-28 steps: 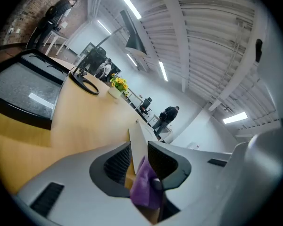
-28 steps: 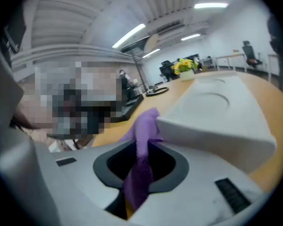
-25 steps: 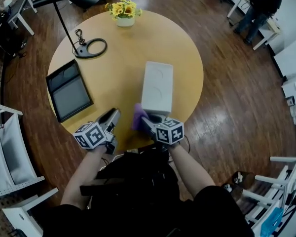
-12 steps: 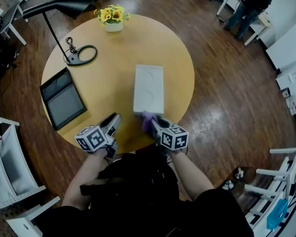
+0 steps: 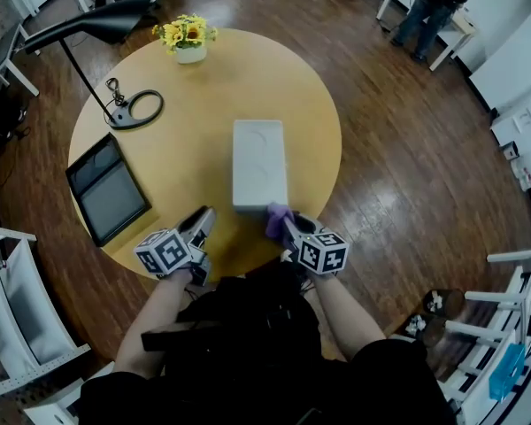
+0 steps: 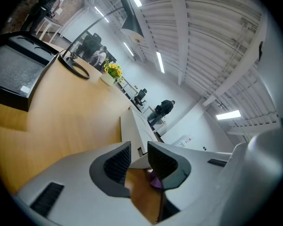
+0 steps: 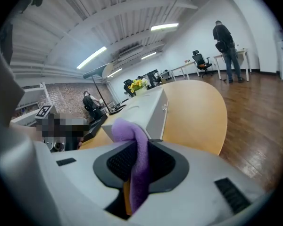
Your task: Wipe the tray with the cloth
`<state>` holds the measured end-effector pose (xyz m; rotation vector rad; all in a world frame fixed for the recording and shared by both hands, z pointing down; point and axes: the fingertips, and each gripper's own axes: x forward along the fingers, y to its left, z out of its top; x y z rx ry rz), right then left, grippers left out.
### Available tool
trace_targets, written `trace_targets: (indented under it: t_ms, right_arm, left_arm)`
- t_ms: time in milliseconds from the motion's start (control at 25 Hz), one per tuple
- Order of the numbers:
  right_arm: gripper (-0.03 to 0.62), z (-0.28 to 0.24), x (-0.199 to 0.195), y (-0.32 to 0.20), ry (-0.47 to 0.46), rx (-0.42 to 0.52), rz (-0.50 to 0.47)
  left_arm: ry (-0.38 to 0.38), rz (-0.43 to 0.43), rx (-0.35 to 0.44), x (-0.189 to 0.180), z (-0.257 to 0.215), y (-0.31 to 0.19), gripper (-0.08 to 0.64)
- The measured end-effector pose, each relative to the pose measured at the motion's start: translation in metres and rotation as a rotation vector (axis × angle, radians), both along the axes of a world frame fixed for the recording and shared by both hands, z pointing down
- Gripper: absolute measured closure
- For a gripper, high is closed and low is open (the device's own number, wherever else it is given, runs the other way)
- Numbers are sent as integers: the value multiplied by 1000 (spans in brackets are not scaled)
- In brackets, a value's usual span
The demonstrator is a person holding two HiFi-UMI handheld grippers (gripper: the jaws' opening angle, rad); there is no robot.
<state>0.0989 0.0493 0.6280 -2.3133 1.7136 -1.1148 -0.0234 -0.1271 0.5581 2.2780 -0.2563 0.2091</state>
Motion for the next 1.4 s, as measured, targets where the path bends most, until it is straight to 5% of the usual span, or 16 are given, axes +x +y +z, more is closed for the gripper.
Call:
trace_targets:
  t_ms: [320, 520, 720, 920, 1160, 1400]
  right_arm:
    - [518, 4, 20, 21, 18, -23, 75]
    - [518, -7, 60, 37, 19, -20, 222]
    - [518, -35, 95, 36, 78, 18, 246]
    - [518, -71, 111, -3, 104, 79, 168]
    - [518, -96, 137, -61, 140, 87, 50]
    - [518, -116, 139, -130, 183, 106, -190]
  left_arm:
    - [-19, 5, -9, -4, 8, -7, 466]
    - [-24, 12, -10, -3, 11, -11, 466]
    - [-16, 6, -14, 1, 10, -14, 465]
    - [-10, 12, -5, 6, 8, -14, 465]
    - [-30, 188, -107, 32, 3, 34, 448]
    - [-50, 100, -58, 42, 0, 37, 448]
